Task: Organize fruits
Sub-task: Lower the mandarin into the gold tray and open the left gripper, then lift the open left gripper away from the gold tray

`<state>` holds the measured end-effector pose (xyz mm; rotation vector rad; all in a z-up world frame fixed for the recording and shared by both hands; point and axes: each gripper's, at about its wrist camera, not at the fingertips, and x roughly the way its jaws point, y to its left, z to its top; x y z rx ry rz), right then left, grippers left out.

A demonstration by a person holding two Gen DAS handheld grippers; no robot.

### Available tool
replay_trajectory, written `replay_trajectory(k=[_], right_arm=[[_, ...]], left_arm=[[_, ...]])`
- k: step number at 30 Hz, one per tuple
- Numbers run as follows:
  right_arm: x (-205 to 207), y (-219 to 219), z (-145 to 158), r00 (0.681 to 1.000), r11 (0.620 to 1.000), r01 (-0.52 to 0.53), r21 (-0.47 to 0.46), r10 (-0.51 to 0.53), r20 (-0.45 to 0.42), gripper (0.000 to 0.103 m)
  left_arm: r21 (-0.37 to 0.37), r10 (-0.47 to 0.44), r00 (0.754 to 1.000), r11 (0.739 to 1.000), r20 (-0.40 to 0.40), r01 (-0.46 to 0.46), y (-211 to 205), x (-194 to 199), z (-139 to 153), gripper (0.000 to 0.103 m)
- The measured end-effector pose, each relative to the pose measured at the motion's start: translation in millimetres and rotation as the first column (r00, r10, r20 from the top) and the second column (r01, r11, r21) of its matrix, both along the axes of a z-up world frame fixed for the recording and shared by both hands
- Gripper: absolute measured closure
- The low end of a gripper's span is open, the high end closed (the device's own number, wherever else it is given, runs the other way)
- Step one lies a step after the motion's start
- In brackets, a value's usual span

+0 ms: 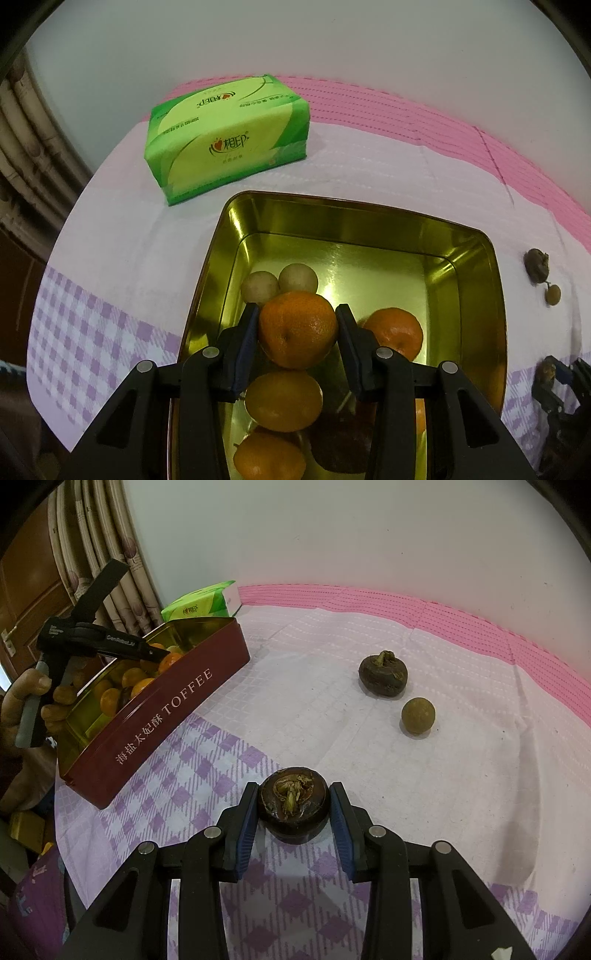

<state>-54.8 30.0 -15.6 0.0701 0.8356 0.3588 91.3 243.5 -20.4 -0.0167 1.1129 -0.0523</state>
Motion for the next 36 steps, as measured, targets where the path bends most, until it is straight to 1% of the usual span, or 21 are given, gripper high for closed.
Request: replay_trajectory(k=[9,15,19,26,36], right_arm=[[0,0,0,1.0,1.0,-0.001,0.005,0.001,-0.001,0.068],[-1,0,-1,1.0,1.0,0.0,0.012,0.0,-0.003,0.068],[0,-1,-1,1.0,1.0,0.0,0.012,0.0,-0.004,0.068],[-1,1,-1,1.0,1.0,0.002,0.008,-0.002,-0.004,0.068],[1,2,-1,1.0,1.0,0.0,-0.008,0.0,-0.002,0.068]], left_arm=[[-0.01,-0.004,1.0,1.0,0.019,0.004,-1,3,2,0.06],[0.006,0.004,1.0,1.0,0.028,-0.004,-1,-1,8,0.058],[0.011,0.013,0.999,1.0,0.04,-0.013,-2,-10,13,0.056],[0.059,0.027,0.996,0.998,0.086,-0.032,-9,-31,27,0.054],[0.092,0.054,0.989,0.993,0.136,-0.067,-18,-63,46,0.05]])
